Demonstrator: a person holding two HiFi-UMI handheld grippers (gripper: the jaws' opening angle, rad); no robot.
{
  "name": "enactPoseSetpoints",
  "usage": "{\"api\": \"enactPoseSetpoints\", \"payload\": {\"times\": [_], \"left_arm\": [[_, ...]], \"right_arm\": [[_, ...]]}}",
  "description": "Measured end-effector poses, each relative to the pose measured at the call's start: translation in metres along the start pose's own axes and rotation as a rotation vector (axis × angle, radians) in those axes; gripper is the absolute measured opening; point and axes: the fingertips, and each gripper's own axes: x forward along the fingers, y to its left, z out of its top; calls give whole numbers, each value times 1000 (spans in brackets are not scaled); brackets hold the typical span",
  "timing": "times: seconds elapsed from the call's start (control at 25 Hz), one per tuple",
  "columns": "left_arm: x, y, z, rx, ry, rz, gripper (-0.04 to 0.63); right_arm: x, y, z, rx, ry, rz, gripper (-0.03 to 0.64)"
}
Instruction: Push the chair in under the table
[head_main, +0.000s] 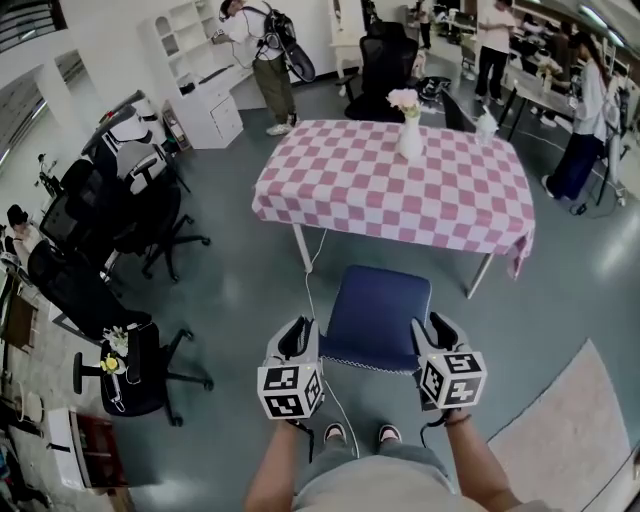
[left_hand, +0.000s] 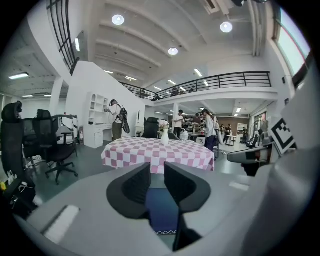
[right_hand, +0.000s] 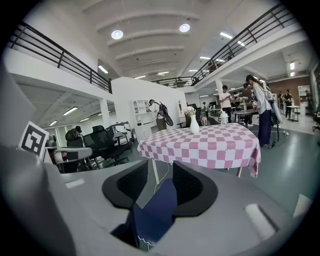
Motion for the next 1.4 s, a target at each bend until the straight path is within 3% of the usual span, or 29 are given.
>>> {"api": "enactPoseSetpoints", "payload": {"times": [0.16,0.4,0.64,0.88,1.04,1.24,1.4], "left_arm": [[8,-1,0,53,28,-122,86],[16,3,-9,92,55,-224,84],[16,-3,-25,227,128,-373,86],[5,-33,-51,486,222,-594,97],[-8,-40,-81,605,310,-717,100],[-12,-34,-124,743,425,-809,100],[-5,-32,-145,824,467,-829,100]], "right_arm": [[1,16,-4,15,3,-50,140],[2,31,-15,22,24,-107,140],[4,60,-35,-24,102,36,140],[-2,66,-54,-199,202,124,140],[-9,80,-79,-369,336,187,141],[0,100,-119,-483,475,260,141],[8,99,-147,-597,587,305,141]]}}
